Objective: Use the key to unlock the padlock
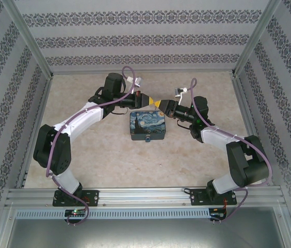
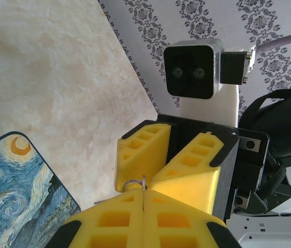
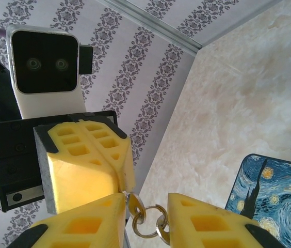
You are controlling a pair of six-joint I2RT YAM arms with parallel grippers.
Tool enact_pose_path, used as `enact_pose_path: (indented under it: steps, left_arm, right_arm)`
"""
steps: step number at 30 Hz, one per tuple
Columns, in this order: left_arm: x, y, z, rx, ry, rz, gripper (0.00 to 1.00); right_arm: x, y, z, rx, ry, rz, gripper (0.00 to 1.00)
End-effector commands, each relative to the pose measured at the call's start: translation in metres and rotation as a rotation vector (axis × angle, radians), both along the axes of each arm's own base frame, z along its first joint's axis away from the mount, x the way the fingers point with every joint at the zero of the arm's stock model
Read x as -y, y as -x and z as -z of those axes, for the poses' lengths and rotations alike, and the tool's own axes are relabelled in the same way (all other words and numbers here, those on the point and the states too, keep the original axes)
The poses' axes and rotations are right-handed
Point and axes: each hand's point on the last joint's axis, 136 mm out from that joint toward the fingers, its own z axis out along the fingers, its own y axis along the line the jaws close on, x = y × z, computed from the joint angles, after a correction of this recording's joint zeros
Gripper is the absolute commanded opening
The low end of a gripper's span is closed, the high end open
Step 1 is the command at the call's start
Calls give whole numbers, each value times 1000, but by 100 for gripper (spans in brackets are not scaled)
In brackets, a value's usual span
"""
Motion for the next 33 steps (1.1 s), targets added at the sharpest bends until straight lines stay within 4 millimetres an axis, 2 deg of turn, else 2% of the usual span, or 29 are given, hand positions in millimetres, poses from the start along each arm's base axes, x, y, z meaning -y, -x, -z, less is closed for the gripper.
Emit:
enact_pose_path:
  steps: [1,13,18,22,24,26,28,30,33]
  left_arm:
    - [2,0,0,20,25,32,0]
    - [3,2,3,14,11,62,0]
    - [4,-1,5,10,8,62,0]
    - [4,-4,4,6,7,51,0]
    - [3,-8,2,0,19,29,17]
    - [-2,-15,-2,-7,43,-26,42]
    - [-9,-21,-8,-22,84,-88,57]
    - [-14,-25,-12,-50,131,-144,64]
    - [-17,-26,-19,-88,194,-188,66]
  right_arm:
    - [-7,10,-8,51,-14,-49,28]
    - [-8,11,-7,50,-14,-58,16]
    - [-7,12,-6,47,-13,-61,0]
    - [-7,13,-6,45,-14,-60,0]
    - [-5,12,-4,39,-13,-46,0]
    - [-2,12,-1,33,-11,-24,0]
    - [0,14,1,31,-9,-9,0]
    - [1,16,2,32,-6,4,0]
    - [2,20,4,31,-3,10,0]
